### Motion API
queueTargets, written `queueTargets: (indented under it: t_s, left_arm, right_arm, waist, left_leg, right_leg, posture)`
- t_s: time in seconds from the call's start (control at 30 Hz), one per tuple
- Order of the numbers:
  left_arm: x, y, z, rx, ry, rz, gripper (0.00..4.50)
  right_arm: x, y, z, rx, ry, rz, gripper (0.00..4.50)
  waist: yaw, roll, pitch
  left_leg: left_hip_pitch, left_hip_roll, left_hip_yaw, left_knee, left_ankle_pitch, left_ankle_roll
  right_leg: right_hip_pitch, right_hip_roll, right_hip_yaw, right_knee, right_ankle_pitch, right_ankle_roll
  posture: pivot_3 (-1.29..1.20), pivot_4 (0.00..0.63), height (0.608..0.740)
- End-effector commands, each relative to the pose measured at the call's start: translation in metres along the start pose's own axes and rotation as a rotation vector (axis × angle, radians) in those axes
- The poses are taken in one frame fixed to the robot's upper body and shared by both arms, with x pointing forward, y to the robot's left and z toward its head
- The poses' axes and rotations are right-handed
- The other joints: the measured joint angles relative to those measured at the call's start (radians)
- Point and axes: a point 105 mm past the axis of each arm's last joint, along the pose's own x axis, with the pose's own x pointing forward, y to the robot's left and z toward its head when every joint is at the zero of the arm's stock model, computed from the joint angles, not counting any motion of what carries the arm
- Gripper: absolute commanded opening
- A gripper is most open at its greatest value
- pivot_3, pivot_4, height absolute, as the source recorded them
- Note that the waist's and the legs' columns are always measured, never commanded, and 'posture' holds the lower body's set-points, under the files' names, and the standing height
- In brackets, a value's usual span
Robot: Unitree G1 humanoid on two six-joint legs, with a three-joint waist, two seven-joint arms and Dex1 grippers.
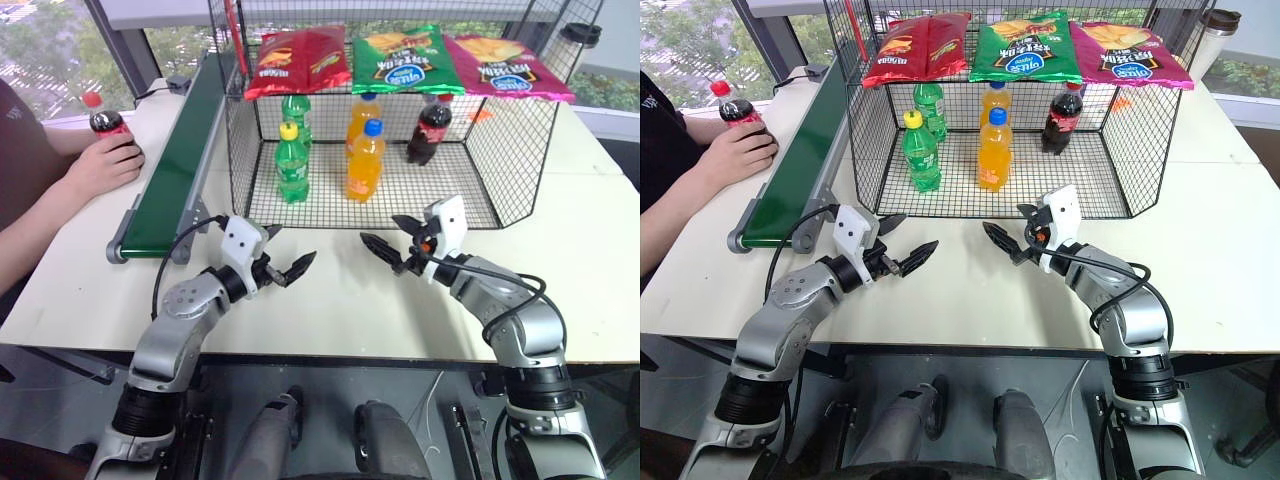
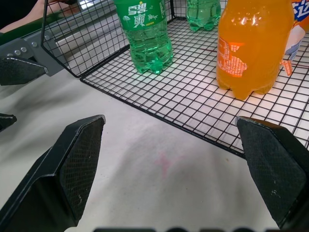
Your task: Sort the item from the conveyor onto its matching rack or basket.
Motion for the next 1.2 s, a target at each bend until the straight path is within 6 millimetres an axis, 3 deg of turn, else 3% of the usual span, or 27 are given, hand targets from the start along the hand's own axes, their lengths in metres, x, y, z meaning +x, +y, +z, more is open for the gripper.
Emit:
queueTargets:
  t_s: [0.03, 0.6, 0.87, 1.0, 1.2]
  left_arm:
    - [-0.001, -0.002, 0.01, 0.023, -0.036, -0.003, 4.5]
    - [0.007, 0.002, 0.004, 0.069, -0.002, 0.009, 4.5]
    - [0.003, 0.013, 0.025, 0.114, -0.067, 0.096, 4.5]
    - [-0.02, 0.038, 0.059, 0.148, -0.14, 0.226, 4.5]
    - [-0.059, 0.06, 0.083, 0.149, -0.144, 0.312, 4.5]
  right_arm:
    - [0.0, 0.008, 0.017, -0.036, -0.058, 0.032, 4.48]
    - [0.002, 0.016, 0.012, -0.061, -0.044, 0.086, 4.48]
    - [0.002, 0.03, 0.017, -0.083, -0.049, 0.184, 4.48]
    - [0.004, 0.045, 0.025, -0.125, -0.077, 0.258, 4.48]
    - [0.004, 0.06, 0.038, -0.161, -0.106, 0.35, 4.48]
  waist:
    - [0.0, 0.0, 0.0]
    - [0.0, 0.0, 0.0]
    - [0.0, 0.0, 0.0]
    - [-0.004, 0.0, 0.0]
    - [-0.002, 0.0, 0.0]
  left_leg:
    - [0.0, 0.0, 0.0, 0.0, 0.0, 0.0]
    - [0.0, 0.0, 0.0, 0.0, 0.0, 0.0]
    - [0.0, 0.0, 0.0, 0.0, 0.0, 0.0]
    - [0.0, 0.0, 0.0, 0.0, 0.0, 0.0]
    - [0.0, 0.0, 0.0, 0.0, 0.0, 0.0]
  right_leg:
    - [0.0, 0.0, 0.0, 0.0, 0.0, 0.0]
    - [0.0, 0.0, 0.0, 0.0, 0.0, 0.0]
    - [0.0, 0.0, -0.001, 0.0, 0.001, 0.002]
    - [0.0, 0.0, -0.001, 0.0, 0.001, 0.002]
    - [0.0, 0.0, -0.001, 0.0, 0.001, 0.002]
  posture:
    - [0.0, 0.15, 0.738]
    - [0.0, 0.15, 0.738]
    - [0.0, 0.15, 0.738]
    - [0.0, 0.15, 0.738]
    - [0.0, 0.15, 0.738]
